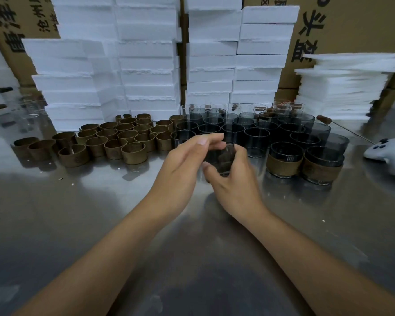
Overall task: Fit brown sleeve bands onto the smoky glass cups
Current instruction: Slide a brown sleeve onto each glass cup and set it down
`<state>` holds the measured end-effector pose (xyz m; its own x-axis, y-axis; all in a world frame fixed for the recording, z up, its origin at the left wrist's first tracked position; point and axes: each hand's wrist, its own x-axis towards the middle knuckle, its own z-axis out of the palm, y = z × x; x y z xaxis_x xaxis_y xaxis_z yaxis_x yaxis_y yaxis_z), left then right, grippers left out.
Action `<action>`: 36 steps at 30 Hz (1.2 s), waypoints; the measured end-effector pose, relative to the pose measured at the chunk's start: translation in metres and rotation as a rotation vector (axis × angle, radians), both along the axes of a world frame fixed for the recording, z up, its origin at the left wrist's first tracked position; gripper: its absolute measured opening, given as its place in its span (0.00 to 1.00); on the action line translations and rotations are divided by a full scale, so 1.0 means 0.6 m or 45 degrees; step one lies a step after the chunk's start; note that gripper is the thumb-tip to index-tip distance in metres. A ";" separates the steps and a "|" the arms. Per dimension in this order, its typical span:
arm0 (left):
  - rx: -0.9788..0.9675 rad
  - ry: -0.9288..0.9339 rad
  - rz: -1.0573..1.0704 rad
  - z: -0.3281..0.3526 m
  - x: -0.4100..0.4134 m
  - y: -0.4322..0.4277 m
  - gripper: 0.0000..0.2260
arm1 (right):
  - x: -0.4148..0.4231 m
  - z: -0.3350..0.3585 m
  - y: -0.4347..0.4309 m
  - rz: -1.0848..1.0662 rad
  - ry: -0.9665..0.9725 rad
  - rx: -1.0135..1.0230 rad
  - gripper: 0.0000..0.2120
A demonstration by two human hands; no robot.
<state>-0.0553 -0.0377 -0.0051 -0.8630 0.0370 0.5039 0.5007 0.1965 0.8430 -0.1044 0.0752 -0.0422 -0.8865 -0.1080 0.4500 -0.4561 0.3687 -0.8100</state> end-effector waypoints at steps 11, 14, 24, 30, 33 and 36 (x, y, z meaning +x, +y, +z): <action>-0.049 -0.036 0.110 -0.010 -0.007 -0.010 0.14 | -0.004 0.000 0.002 -0.081 -0.015 -0.079 0.20; -0.038 -0.050 0.155 -0.013 -0.012 -0.014 0.14 | -0.002 0.003 0.002 -0.081 0.004 -0.094 0.20; -0.008 -0.160 0.089 -0.017 -0.020 -0.022 0.18 | 0.008 0.005 0.000 0.103 0.062 -0.091 0.23; -0.009 -0.154 0.051 -0.009 -0.012 -0.019 0.23 | 0.009 -0.001 -0.002 0.156 0.105 -0.058 0.26; -0.020 -0.145 0.039 -0.008 -0.011 -0.017 0.23 | 0.009 -0.003 -0.004 0.196 0.101 -0.001 0.31; -0.050 -0.120 0.020 -0.007 -0.009 -0.014 0.20 | 0.007 -0.004 -0.002 0.213 0.091 0.002 0.29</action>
<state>-0.0606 -0.0461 -0.0091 -0.9069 0.0410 0.4192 0.4164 0.2375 0.8776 -0.1001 0.0738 -0.0443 -0.8219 -0.2521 0.5108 -0.5674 0.2838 -0.7730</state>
